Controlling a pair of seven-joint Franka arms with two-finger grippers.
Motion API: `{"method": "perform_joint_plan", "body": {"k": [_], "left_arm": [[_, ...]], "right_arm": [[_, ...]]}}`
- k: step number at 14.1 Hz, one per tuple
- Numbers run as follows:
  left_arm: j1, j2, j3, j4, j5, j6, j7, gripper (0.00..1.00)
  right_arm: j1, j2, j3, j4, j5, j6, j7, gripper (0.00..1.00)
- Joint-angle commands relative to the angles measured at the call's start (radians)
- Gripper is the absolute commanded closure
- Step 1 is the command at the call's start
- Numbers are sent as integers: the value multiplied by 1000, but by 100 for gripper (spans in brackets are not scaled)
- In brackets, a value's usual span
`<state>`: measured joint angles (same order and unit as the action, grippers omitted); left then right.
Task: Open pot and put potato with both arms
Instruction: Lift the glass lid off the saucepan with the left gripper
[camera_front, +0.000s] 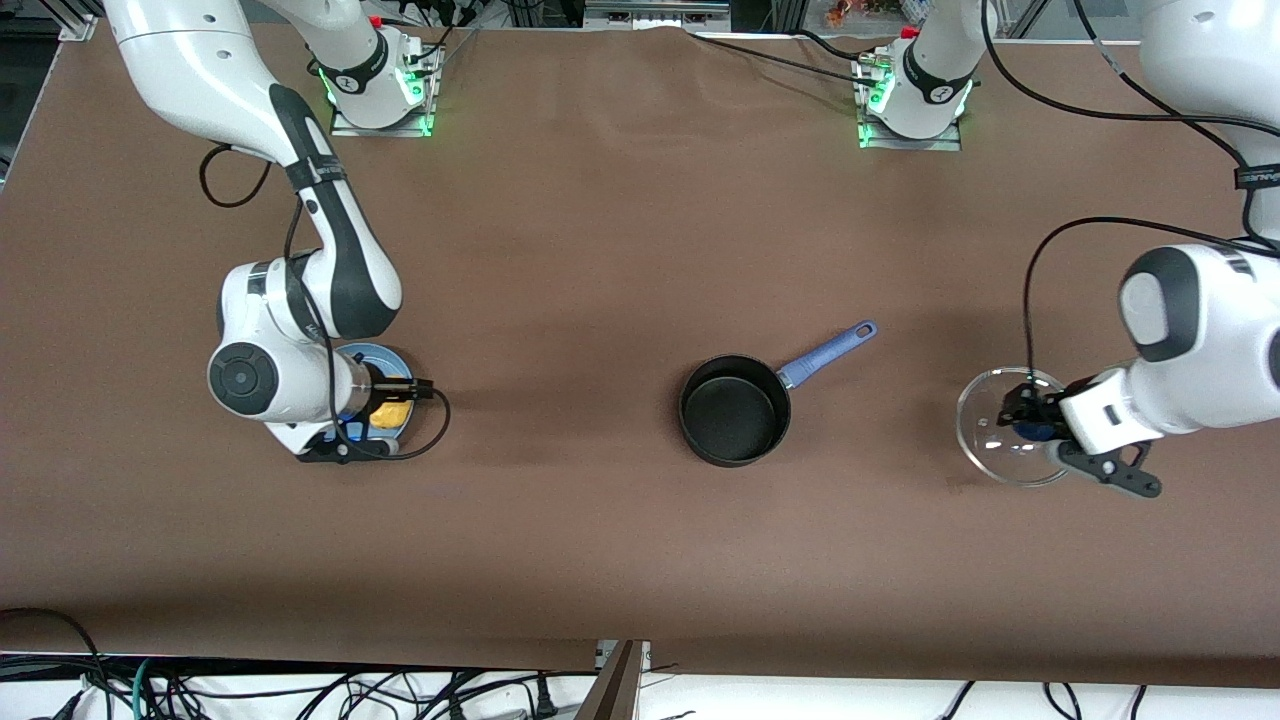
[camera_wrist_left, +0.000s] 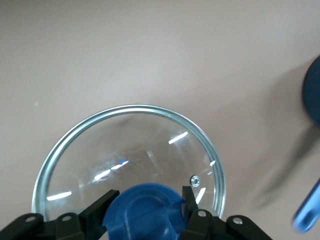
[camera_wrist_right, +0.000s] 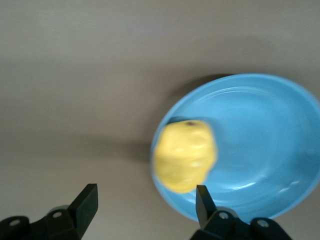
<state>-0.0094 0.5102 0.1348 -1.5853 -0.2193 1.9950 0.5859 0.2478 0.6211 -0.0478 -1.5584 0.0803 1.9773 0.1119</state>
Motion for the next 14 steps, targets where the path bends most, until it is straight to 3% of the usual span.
{"method": "perform_joint_plan", "body": {"k": [1, 4, 6, 8, 14], "left_arm": [[-6, -30, 77, -100, -60, 54, 187, 42], [32, -32, 137, -217, -61, 135, 302, 41], [74, -30, 138, -269, -63, 227, 371, 41], [97, -27, 140, -289, -64, 240, 379, 41], [180, 62, 140, -309, -216, 318, 558, 39]], "right_arm": [[-10, 25, 0, -8, -28, 29, -28, 11], [-18, 54, 0, -35, -22, 86, -29, 11], [-19, 65, 0, -35, -16, 100, -29, 11], [-19, 68, 0, -38, -16, 104, -31, 13], [-24, 65, 0, -37, -17, 95, -35, 47]]}}
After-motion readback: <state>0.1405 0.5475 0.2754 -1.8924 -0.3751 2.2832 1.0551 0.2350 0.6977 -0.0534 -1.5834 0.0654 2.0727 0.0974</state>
